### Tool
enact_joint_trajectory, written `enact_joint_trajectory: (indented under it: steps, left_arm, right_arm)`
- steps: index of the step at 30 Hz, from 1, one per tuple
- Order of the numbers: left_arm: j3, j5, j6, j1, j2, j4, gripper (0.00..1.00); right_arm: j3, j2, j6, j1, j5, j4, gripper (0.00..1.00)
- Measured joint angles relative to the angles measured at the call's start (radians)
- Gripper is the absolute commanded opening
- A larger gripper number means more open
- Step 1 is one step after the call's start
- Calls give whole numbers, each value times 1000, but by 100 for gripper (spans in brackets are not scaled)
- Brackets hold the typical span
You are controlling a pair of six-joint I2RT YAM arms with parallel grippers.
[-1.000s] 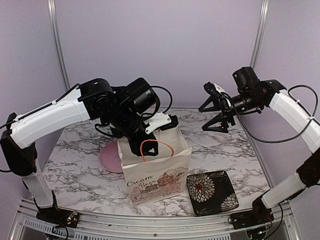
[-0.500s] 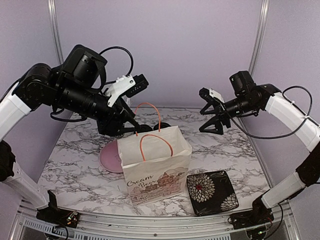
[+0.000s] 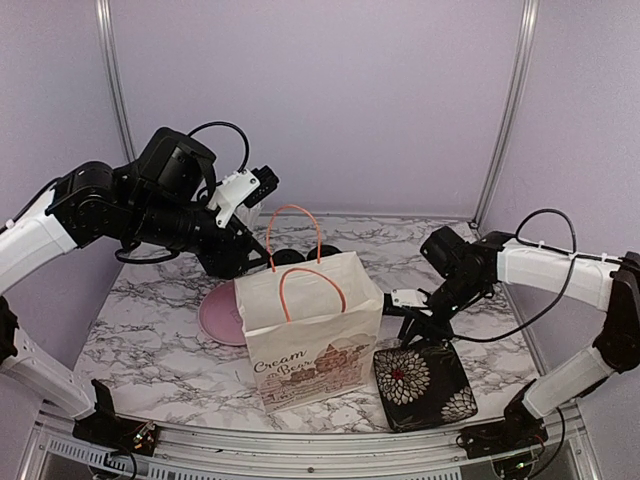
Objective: Pack the takeout coffee
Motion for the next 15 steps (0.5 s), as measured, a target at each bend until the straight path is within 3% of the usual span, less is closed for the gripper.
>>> enact_joint_trajectory:
  steps: [7, 15]
  left_arm:
    - [-35, 41, -26, 2, 0, 94, 55]
    - [-64, 32, -45, 5, 2, 143, 53]
  right_arm:
    - [-101, -1, -21, 222, 94, 61, 20]
    - [-76, 113, -16, 339, 131, 146, 19]
